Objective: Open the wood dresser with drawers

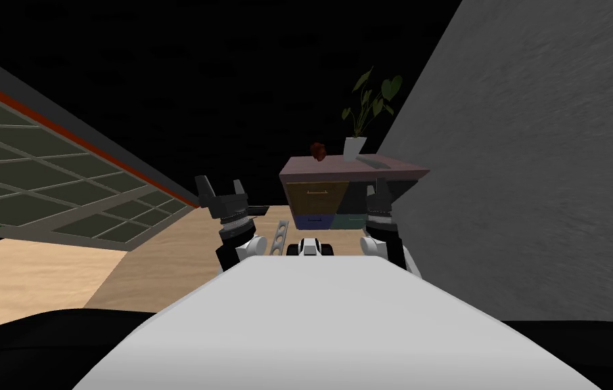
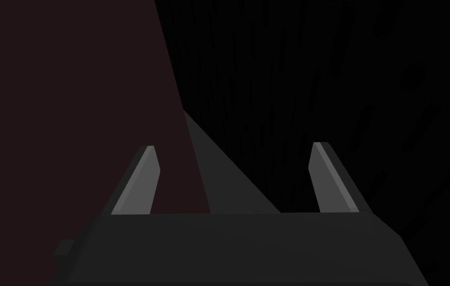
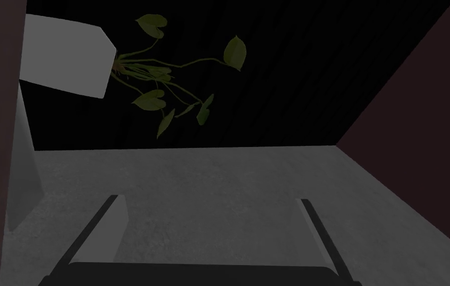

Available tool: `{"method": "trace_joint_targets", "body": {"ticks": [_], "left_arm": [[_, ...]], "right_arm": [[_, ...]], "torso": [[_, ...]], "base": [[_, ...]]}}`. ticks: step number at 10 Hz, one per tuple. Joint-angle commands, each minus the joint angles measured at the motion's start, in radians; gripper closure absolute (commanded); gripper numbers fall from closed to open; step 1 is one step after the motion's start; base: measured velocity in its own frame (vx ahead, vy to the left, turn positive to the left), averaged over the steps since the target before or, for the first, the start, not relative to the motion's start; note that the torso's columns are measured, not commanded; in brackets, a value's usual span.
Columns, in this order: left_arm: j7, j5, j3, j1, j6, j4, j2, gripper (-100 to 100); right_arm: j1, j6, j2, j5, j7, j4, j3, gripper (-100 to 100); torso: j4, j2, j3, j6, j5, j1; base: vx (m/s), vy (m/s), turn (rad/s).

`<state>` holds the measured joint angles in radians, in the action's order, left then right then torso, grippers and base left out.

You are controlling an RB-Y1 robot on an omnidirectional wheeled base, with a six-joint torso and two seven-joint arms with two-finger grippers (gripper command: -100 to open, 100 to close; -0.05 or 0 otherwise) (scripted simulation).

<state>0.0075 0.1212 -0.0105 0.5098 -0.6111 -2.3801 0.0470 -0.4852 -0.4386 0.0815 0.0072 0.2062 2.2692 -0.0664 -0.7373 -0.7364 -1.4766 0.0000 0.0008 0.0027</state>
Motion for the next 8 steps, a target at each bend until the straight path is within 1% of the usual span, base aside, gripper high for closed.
{"method": "trace_joint_targets", "body": {"ticks": [1,2,3,4,5,6,7,8], "left_arm": [[0.000,0.000,0.000,0.000,0.000,0.000,0.000,0],[0.000,0.000,0.000,0.000,0.000,0.000,0.000,0],[0.000,0.000,0.000,0.000,0.000,0.000,0.000,0],[0.000,0.000,0.000,0.000,0.000,0.000,0.000,0],[0.000,0.000,0.000,0.000,0.000,0.000,0.000,0],[0.000,0.000,0.000,0.000,0.000,0.000,0.000,0],[0.000,0.000,0.000,0.000,0.000,0.000,0.000,0],[0.000,0.000,0.000,0.000,0.000,0.000,0.000,0]], "right_arm": [[0.004,-0.029,0.046,0.057,0.078,-0.027,-0.030,-100],[0.004,-0.029,0.046,0.057,0.087,-0.027,-0.030,-100],[0.005,-0.042,0.059,0.085,0.127,-0.040,-0.044,-100],[0.007,-0.056,0.070,0.114,0.153,-0.053,-0.059,-100],[0.007,-0.056,0.070,0.114,0.169,-0.053,-0.059,-100],[0.009,-0.071,0.080,0.146,0.205,-0.067,-0.075,-100],[0.009,-0.071,0.080,0.146,0.215,-0.067,-0.075,-100],[0.010,-0.088,0.088,0.180,0.254,-0.082,-0.093,-100]], "torso": [[0.000,0.000,0.000,0.000,0.000,0.000],[0.000,-0.001,0.000,0.000,0.000,-0.001],[-0.001,-0.002,0.001,0.000,-0.001,-0.005],[-0.001,-0.002,0.001,0.000,-0.002,-0.005],[-0.001,-0.002,0.001,0.000,-0.001,-0.001],[-0.001,-0.002,0.001,0.000,0.000,-0.002],[-0.001,-0.001,0.000,0.000,-0.001,-0.002],[-0.001,-0.002,0.001,0.000,-0.001,-0.004]], "base": [[0.060,0.127,-0.095],[0.044,0.084,-0.029],[0.042,0.072,-0.052],[0.055,0.122,-0.100],[0.046,0.102,-0.039],[0.053,0.100,-0.059],[0.041,0.075,-0.042],[0.053,0.078,-0.070]]}}
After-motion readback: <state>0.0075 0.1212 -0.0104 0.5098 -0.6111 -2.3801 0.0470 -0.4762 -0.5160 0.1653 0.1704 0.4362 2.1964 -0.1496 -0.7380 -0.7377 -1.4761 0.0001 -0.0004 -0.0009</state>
